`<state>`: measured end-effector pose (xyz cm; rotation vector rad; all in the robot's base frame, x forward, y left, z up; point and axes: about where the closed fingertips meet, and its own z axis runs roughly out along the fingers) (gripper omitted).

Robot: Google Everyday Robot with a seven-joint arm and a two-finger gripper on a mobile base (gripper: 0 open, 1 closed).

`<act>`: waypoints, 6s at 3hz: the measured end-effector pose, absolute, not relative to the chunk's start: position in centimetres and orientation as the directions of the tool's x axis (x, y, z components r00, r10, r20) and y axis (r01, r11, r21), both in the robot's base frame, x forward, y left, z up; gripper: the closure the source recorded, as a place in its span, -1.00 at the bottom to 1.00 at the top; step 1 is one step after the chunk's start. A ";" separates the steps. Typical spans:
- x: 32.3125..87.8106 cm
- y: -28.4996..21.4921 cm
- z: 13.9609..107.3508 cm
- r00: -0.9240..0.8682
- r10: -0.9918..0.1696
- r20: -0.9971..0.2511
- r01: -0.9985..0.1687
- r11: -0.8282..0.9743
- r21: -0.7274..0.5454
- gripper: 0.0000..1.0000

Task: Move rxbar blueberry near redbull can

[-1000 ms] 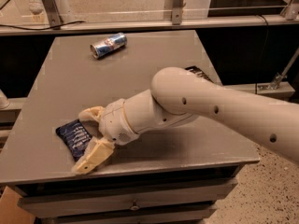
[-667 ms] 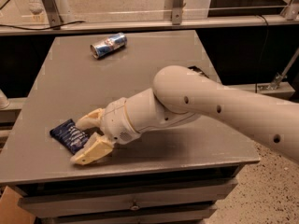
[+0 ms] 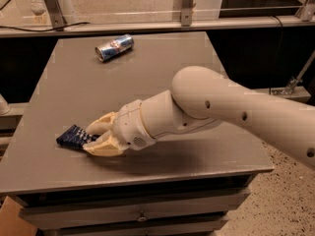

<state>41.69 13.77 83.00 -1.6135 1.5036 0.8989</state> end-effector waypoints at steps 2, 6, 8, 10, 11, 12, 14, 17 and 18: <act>42.7 12.1 84.5 0.062 -0.481 -0.874 -0.997 0.019 -0.081 1.00; 47.2 5.2 89.4 0.151 -0.535 -0.831 -0.963 0.109 -0.246 1.00; 55.6 1.0 93.8 0.314 -0.563 -0.764 -0.906 0.064 -0.419 1.00; 63.9 1.1 93.1 0.383 -0.572 -0.725 -0.902 -0.061 -0.428 1.00; 66.7 1.2 91.7 0.389 -0.582 -0.715 -0.906 -0.098 -0.412 1.00; 69.0 1.2 90.7 0.393 -0.583 -0.711 -0.904 -0.101 -0.416 1.00; 72.7 3.2 88.1 0.397 -0.542 -0.741 -0.902 -0.082 -0.423 1.00; 74.6 5.8 86.1 0.372 -0.510 -0.776 -0.914 -0.055 -0.402 0.65; 74.2 5.2 86.2 0.364 -0.515 -0.776 -0.915 -0.043 -0.400 0.17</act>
Offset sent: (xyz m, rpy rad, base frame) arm 0.0220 -0.0356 0.0261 0.0016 -0.0430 -0.1056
